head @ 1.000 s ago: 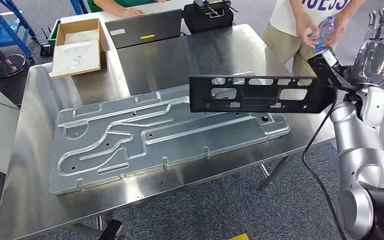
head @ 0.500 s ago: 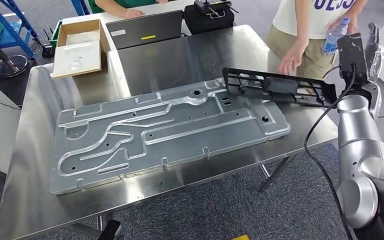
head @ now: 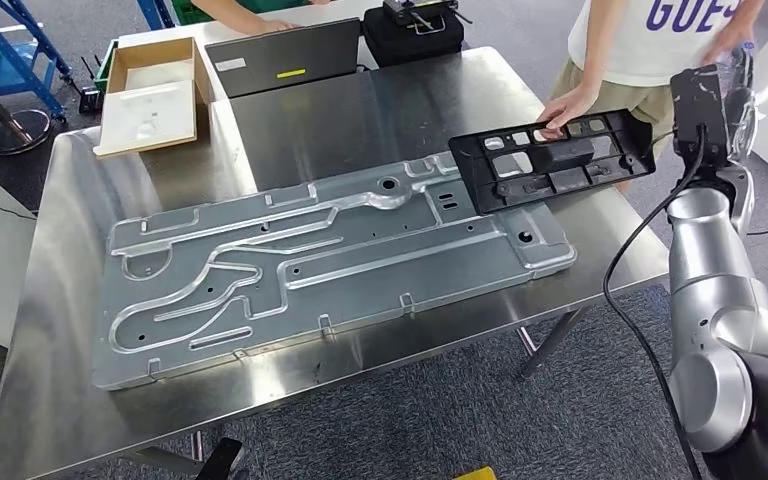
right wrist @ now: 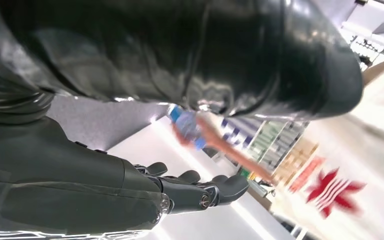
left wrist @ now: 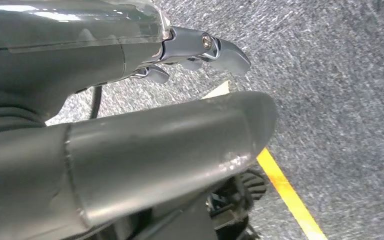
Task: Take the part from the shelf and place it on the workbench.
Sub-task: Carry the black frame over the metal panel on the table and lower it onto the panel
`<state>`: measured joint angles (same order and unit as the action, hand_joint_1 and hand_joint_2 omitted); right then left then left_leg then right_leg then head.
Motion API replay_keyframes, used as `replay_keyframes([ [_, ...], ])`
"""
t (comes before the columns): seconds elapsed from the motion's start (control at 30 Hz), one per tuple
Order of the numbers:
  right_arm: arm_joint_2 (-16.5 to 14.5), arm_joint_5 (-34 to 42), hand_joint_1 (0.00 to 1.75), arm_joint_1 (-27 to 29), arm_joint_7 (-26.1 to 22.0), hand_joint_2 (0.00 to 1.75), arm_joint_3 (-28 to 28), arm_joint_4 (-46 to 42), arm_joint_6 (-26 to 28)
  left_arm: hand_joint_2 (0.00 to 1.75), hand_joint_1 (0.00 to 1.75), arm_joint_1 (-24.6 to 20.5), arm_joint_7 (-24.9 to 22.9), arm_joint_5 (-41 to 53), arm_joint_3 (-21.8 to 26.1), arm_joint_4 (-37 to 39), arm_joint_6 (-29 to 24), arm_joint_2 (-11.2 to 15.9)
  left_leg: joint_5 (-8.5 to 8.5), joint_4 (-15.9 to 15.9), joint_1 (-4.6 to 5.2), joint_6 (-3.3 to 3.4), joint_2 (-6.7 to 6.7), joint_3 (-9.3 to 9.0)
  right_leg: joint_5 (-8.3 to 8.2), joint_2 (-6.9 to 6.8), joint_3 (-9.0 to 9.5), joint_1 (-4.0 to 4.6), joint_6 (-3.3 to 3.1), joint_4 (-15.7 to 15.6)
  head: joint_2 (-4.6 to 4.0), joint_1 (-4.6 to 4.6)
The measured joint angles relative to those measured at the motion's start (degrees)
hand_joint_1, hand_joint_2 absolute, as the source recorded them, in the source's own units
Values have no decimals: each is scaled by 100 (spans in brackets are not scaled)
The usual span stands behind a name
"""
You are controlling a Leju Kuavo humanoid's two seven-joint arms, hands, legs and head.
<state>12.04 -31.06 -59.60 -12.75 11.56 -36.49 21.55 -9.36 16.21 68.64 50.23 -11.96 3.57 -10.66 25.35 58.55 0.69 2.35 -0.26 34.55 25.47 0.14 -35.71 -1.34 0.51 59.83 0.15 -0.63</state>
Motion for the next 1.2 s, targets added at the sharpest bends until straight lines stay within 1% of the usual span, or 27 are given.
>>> replay_keyframes([
  [0.07,0,-29,0,17,-100,0,0,-13,50,0,0,-1,2,1,0,0,0,-2,-67,-130,-29,16,11,-59,18,-3,16,4,65,-17,0,1],
  [0.1,2,-50,0,21,-160,0,0,-25,86,0,0,-7,4,2,0,0,0,-4,-107,-204,-44,33,17,-96,95,-3,-20,10,85,79,0,1],
  [0.13,4,-76,0,34,-225,0,-1,-43,136,0,0,-11,8,3,0,0,0,-6,-138,-259,-58,42,23,-125,233,-5,-115,12,99,299,0,2],
  [0.2,4,-148,0,114,-347,0,-13,-93,263,0,0,-17,13,10,0,0,0,-10,-146,-271,-43,68,24,-132,568,-5,-445,7,118,999,0,2],
  [0.23,4,-192,0,191,-414,0,-26,-135,345,0,0,-15,13,15,0,0,-1,-11,-141,-261,-40,72,22,-129,658,-6,-591,5,131,1291,0,2],
  [0.27,3,-231,0,280,-479,0,-45,-191,430,0,0,-12,13,19,0,0,-1,-14,-132,-246,-37,73,17,-127,642,-8,-652,1,141,1403,0,2],
  [0.3,-1,-262,0,369,-555,0,-69,-271,521,0,0,-11,12,23,0,0,-1,-18,-118,-223,-36,68,13,-125,523,-10,-605,-3,147,1298,0,2],
  [0.37,-16,-293,0,547,-710,0,-132,-509,698,0,0,-11,11,30,-1,0,-1,-27,-64,-147,-36,35,5,-115,172,-19,-255,-8,138,606,0,2],
  [0.4,-33,-298,0,643,-782,0,-164,-658,771,0,0,-14,10,32,-2,0,-2,-31,-31,-95,-27,8,3,-101,59,-19,-98,3,116,287,0,2],
  [0.43,-53,-296,0,757,-837,0,-196,-816,828,0,0,-18,8,34,-4,0,-3,-34,-6,-54,-19,-18,1,-84,10,-18,0,13,85,82,0,2],
  [0.5,-102,-275,0,1030,-916,0,-255,-1154,926,0,0,-20,6,35,-9,0,-5,-36,15,-19,-8,-60,-2,-60,16,-8,14,43,15,22,0,2],
  [0.53,-129,-262,0,1176,-951,0,-286,-1326,973,0,0,-19,9,36,-14,0,-5,-36,25,-15,-11,-79,-3,-55,11,-8,12,34,-18,21,0,2],
  [0.6,-182,-240,0,1430,-1013,0,-339,-1648,1053,0,0,-19,19,36,-27,0,-7,-37,154,142,-19,-140,-1,9,-3,-11,17,14,-78,-2,0,1],
  [0.63,-208,-226,0,1543,-1044,0,-362,-1792,1081,0,0,-21,24,35,-34,0,-10,-37,303,370,-30,-178,0,107,-8,-15,21,-1,-100,-13,0,1],
  [0.7,-260,-188,0,1780,-1111,0,-398,-2058,1110,0,0,-18,28,28,-44,0,-25,-38,674,1101,-63,-240,4,429,-6,-21,20,-1,-123,-15,0,1],
  [0.73,-291,-164,0,1920,-1152,0,-413,-2197,1121,0,0,-11,23,20,-46,0,-34,-38,795,1435,-78,-257,5,583,-4,-23,20,1,-126,-15,0,2],
  [0.77,-327,-145,0,2073,-1198,0,-427,-2344,1134,0,0,-3,14,10,-46,0,-44,-38,822,1615,-86,-263,5,667,-2,-25,22,4,-129,-14,0,1],
  [0.8,-370,-132,0,2233,-1244,0,-443,-2500,1155,0,0,4,0,0,-46,0,-52,-38,733,1558,-89,-256,5,643,0,-24,24,7,-130,-14,0,1],
  [0.83,-415,-125,0,2384,-1284,0,-459,-2654,1182,0,0,7,-15,-7,-46,0,-58,-38,563,1298,-88,-236,5,519,0,-21,29,9,-130,-14,0,1],
  [0.87,-460,-123,0,2520,-1320,0,-478,-2802,1209,0,0,8,-28,-12,-46,0,-64,-38,351,872,-79,-198,2,311,1,-17,35,10,-129,-15,0,0],
  [0.9,-502,-124,0,2633,-1347,0,-496,-2940,1233,0,0,4,-38,-14,-46,0,-69,-36,200,457,-65,-158,3,106,2,-12,38,20,-120,-16,0,1],
  [0.93,-534,-124,0,2723,-1363,0,-511,-3053,1251,0,0,0,-44,-16,-46,0,-74,-34,109,155,-47,-125,3,-43,-1,-9,38,21,-102,-20,0,1],
  [0.97,-562,-126,0,2807,-1374,0,-522,-3152,1264,0,0,-2,-53,-20,-46,0,-80,-32,74,-27,-29,-98,2,-132,-5,-8,38,20,-75,-26,0,1],
  [1.07,-640,-149,0,3095,-1423,0,-558,-3448,1316,0,0,14,-77,-33,-44,0,-85,-31,37,-136,-28,-46,0,-177,-20,-14,64,10,32,-63,0,2],
  [1.1,-670,-161,0,3192,-1449,0,-573,-3553,1338,0,0,20,-83,-39,-43,0,-85,-32,2,-193,-43,-21,4,-202,30,-16,50,12,57,-14,0,3],
  [1.13,-696,-172,0,3279,-1473,0,-588,-3644,1356,0,0,21,-88,-48,-43,0,-86,-34,-34,-247,-58,6,8,-225,149,-14,-18,16,73,152,0,2],
  [1.2,-745,-184,0,3459,-1504,0,-615,-3793,1389,0,0,25,-102,-69,-41,0,-86,-36,-64,-291,-62,42,13,-237,527,-11,-312,16,86,809,0,2],
])
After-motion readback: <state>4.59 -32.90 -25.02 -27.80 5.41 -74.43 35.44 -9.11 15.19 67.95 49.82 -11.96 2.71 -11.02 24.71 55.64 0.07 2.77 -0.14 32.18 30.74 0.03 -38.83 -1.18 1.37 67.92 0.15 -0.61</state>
